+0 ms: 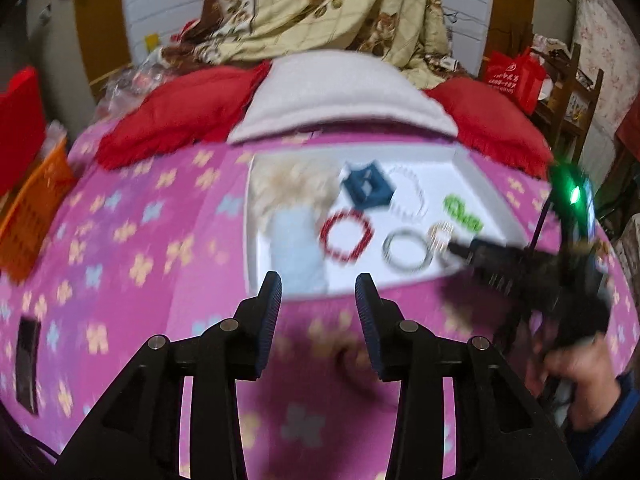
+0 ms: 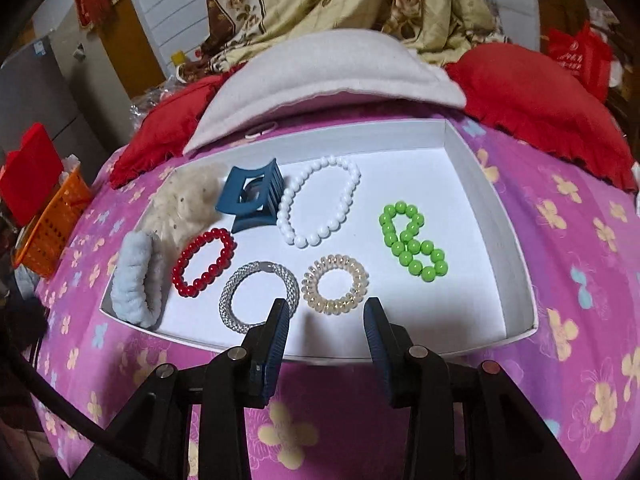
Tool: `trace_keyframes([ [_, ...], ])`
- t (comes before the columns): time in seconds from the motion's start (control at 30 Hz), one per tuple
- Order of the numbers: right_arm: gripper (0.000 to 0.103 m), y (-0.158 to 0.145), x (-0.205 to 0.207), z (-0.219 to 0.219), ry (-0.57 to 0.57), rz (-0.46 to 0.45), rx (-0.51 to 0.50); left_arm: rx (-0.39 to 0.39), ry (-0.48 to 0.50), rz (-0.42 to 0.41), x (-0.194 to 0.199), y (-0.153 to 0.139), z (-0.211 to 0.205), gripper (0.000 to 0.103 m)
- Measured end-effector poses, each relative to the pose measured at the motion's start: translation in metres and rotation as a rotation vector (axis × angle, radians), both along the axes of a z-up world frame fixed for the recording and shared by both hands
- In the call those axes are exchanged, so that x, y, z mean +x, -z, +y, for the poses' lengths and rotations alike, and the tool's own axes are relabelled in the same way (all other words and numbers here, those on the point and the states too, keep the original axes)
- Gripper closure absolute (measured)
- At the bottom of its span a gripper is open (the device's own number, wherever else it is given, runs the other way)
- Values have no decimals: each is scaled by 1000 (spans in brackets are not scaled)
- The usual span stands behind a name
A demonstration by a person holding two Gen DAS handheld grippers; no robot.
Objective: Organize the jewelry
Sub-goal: 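Grasp the charm hair tie with the left tool while the right tool grasps the dark brown bracelet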
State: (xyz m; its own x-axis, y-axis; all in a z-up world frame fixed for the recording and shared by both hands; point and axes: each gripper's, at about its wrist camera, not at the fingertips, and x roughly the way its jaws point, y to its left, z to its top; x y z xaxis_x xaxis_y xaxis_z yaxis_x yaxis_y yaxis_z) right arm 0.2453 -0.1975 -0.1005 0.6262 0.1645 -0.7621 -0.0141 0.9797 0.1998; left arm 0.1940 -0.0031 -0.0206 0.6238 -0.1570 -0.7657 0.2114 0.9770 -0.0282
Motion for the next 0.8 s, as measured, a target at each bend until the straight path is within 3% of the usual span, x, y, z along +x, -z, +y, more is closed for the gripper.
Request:
trace_keyframes([
  [0.27,66,-7,-20,8,-29,-10,28,-60,-10,106,-13,47,6,65],
  [0.43,66,-40,-48,-12,-13,-93,62,-65,66,126,-12,57,-14,65],
  [0.5,60,-47,-63,-24,-6,-98,75,-50,98,133,-12,63,-22,65],
  [0.8,60,-25,-97,-89,124,-42,111,-64,153,164,-5,81,-36,65],
])
